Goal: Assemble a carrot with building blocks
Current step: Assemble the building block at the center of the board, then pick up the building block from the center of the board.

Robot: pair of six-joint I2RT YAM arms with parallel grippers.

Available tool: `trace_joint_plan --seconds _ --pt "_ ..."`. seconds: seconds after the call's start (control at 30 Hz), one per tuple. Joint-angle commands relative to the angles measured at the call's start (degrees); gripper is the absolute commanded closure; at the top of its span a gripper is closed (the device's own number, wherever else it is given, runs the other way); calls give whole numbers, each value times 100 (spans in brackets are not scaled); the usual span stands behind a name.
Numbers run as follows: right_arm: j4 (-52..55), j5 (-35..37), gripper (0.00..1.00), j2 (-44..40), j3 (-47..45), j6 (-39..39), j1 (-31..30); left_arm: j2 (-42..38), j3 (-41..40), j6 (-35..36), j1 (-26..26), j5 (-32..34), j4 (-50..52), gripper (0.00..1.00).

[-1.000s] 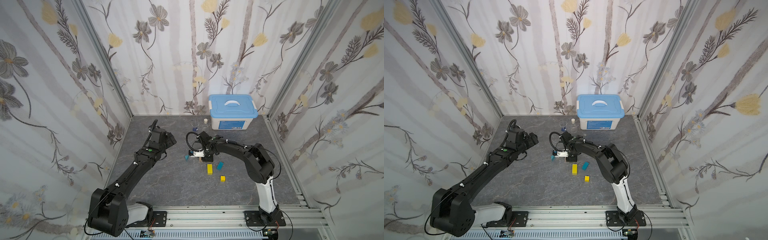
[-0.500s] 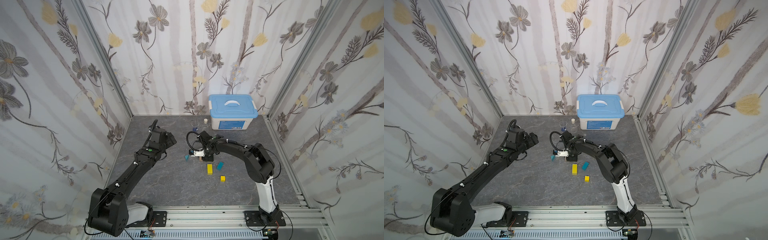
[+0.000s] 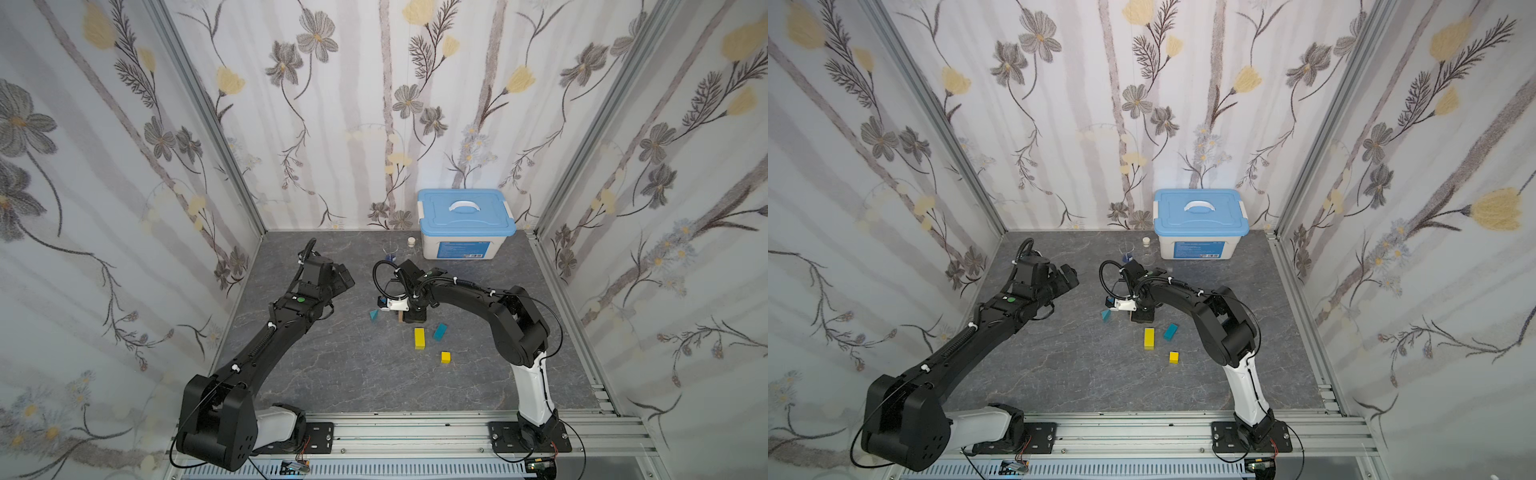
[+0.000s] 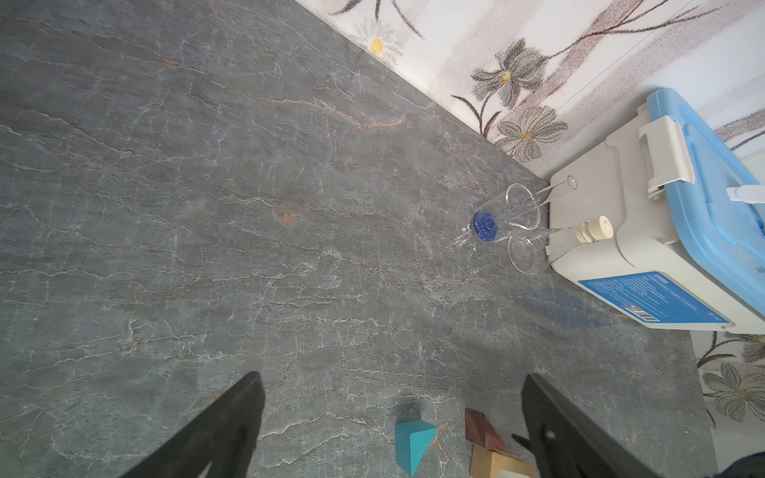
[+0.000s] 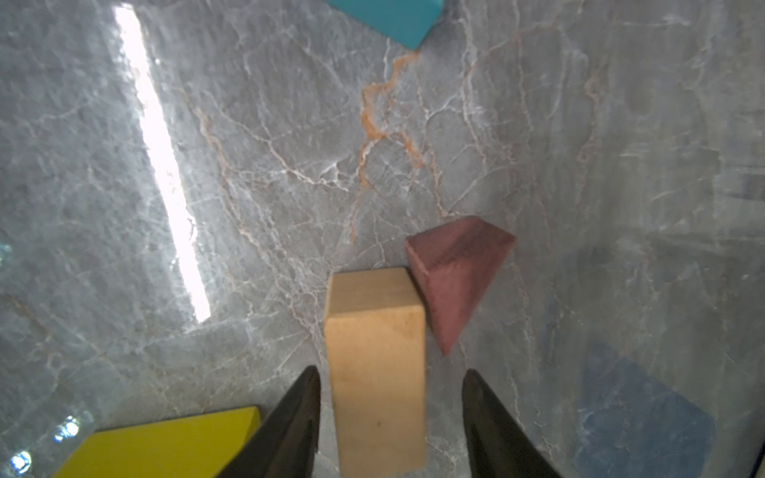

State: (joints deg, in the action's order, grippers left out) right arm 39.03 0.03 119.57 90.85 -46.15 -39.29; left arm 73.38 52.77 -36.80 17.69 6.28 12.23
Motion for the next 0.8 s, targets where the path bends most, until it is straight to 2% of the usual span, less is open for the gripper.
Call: trace_joint_plan --seconds 0.0,0.17,0.33,0.47,0.6,0.7,0.77 --pt "112 -8 46 -298 107 225 15 -96 48 66 9 122 -13 0" --pt "218 -302 46 -754 272 581 -33 -336 91 155 6 177 120 0" --pt "578 -522 46 -676 687 1038 -379 -534 228 129 -1 545 497 0" --pt "875 -633 47 -273 1121 1793 -640 -984 169 24 -10 931 725 0" --pt "969 -392 48 181 1427 2701 -869 -1690 27 -117 -27 1395 977 0" --pt "1264 -557 49 585 1959 3475 -931 -2008 37 -100 -37 1482 1227 0" --pt "1336 -489 47 736 2118 3666 -1021 -2147 25 -100 -45 1472 1326 0"
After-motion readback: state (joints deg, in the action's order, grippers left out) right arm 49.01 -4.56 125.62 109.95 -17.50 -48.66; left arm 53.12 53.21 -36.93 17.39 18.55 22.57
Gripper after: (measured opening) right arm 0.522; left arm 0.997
